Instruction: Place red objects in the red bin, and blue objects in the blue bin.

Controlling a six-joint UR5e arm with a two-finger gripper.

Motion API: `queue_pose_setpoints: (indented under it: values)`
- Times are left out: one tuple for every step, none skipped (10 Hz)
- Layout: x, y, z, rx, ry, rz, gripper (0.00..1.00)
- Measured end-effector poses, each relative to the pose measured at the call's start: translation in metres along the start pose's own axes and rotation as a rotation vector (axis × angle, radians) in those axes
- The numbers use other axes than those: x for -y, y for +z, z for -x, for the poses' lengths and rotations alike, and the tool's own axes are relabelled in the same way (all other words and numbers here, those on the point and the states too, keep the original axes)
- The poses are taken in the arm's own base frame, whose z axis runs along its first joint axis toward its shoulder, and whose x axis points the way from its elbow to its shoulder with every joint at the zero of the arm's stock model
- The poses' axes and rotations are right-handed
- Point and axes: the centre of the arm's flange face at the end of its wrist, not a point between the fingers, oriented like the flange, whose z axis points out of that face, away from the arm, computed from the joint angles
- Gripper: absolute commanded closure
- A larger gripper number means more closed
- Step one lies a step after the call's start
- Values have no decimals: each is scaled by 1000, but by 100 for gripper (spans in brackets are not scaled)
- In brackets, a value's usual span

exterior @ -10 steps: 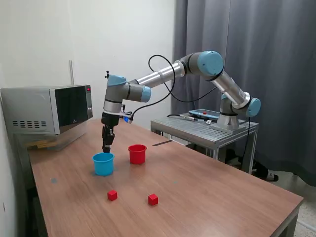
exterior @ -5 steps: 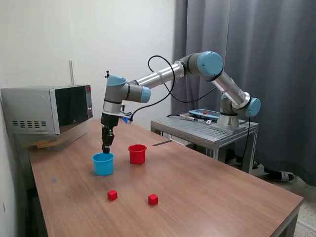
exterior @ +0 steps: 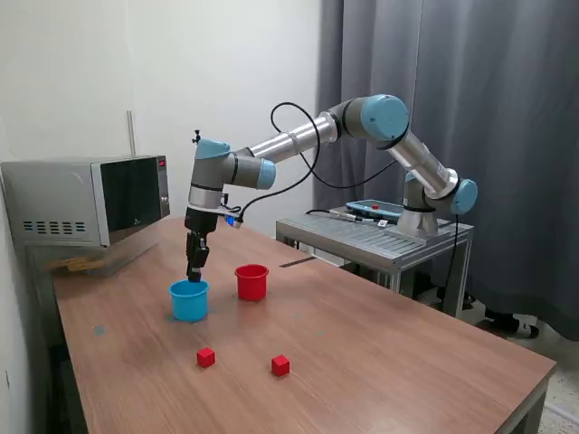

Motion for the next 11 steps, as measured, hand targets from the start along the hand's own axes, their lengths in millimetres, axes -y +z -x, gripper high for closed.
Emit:
queue_pose_setpoints:
  values:
    - [-1, -1, 0, -1, -5, 2, 100]
    - [-1, -2, 0, -2, -8, 4, 100]
    - [-2, -2, 0, -2, -10, 6, 100]
    - [-2, -2, 0, -3, -11, 7, 0]
    - [-2, -2, 0, -4, -11, 9, 0]
    - [-2, -3, 0, -5, -11, 11, 0]
    - [-2, -3, 0, -5, -11, 12, 0]
    - [-2, -2, 0, -5, -11, 11, 0]
    - [-2, -2, 0, -6, -11, 10, 0]
    - [-1, -1, -1, -5, -12, 10, 0]
    - [-1, -2, -2, -5, -13, 10, 0]
